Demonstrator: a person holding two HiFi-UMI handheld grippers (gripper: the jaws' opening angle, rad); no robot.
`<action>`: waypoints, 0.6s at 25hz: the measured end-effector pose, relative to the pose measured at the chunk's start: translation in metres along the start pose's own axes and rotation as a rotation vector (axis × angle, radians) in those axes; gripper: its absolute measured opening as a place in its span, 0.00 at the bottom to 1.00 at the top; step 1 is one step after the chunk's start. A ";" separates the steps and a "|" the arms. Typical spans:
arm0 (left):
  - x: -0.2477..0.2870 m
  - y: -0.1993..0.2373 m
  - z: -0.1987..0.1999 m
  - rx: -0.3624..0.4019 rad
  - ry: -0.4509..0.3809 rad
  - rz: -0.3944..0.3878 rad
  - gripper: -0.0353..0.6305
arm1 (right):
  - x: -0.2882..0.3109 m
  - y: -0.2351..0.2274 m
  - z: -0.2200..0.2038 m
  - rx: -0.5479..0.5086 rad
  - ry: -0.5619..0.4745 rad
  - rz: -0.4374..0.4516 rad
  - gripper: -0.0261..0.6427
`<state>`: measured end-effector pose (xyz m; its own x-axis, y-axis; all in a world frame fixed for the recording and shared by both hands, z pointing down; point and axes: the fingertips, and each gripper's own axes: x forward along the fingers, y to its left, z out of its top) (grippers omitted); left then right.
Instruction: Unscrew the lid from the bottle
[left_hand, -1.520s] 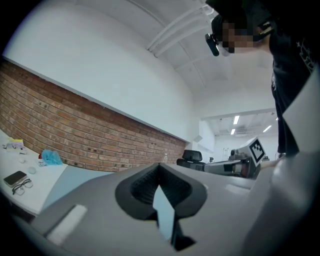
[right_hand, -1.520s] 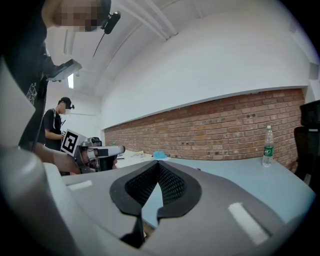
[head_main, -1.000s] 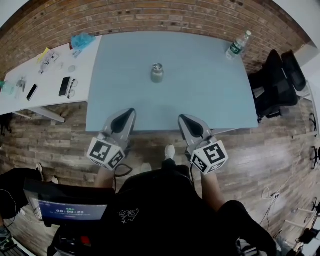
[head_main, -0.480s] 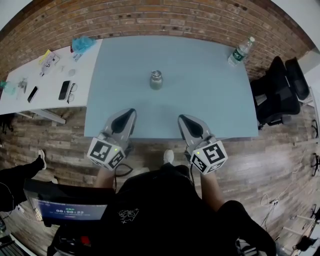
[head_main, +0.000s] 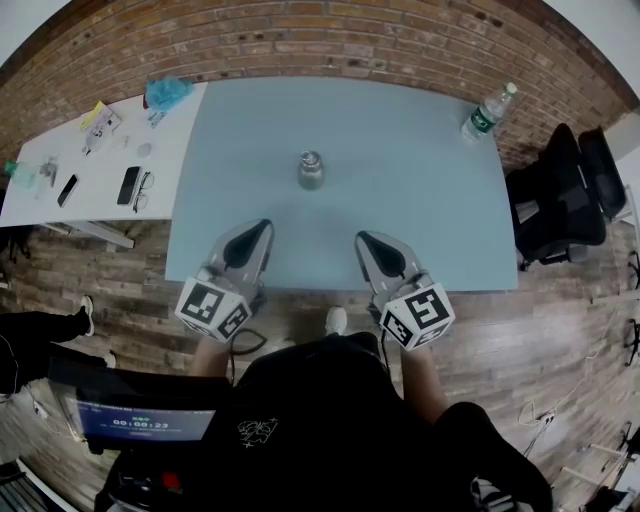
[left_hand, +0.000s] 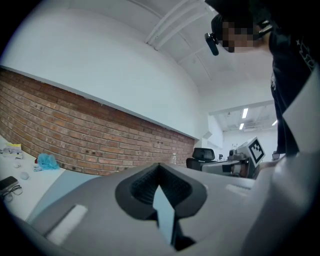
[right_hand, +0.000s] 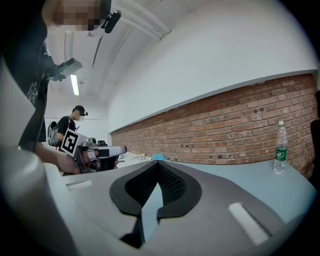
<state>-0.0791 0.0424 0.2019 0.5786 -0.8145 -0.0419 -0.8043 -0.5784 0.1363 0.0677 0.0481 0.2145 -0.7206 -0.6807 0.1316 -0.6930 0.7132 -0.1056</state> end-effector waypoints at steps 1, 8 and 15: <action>0.003 0.000 0.000 0.002 0.001 0.002 0.05 | 0.001 -0.003 0.000 0.001 0.001 0.003 0.04; 0.021 0.005 0.000 0.003 0.008 0.020 0.05 | 0.010 -0.020 0.004 0.003 0.004 0.024 0.04; 0.041 0.002 -0.005 -0.005 0.019 0.043 0.05 | 0.013 -0.041 0.005 0.005 0.019 0.048 0.04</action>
<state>-0.0569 0.0081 0.2054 0.5461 -0.8376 -0.0171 -0.8278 -0.5426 0.1427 0.0864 0.0097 0.2157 -0.7525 -0.6424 0.1449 -0.6578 0.7441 -0.1166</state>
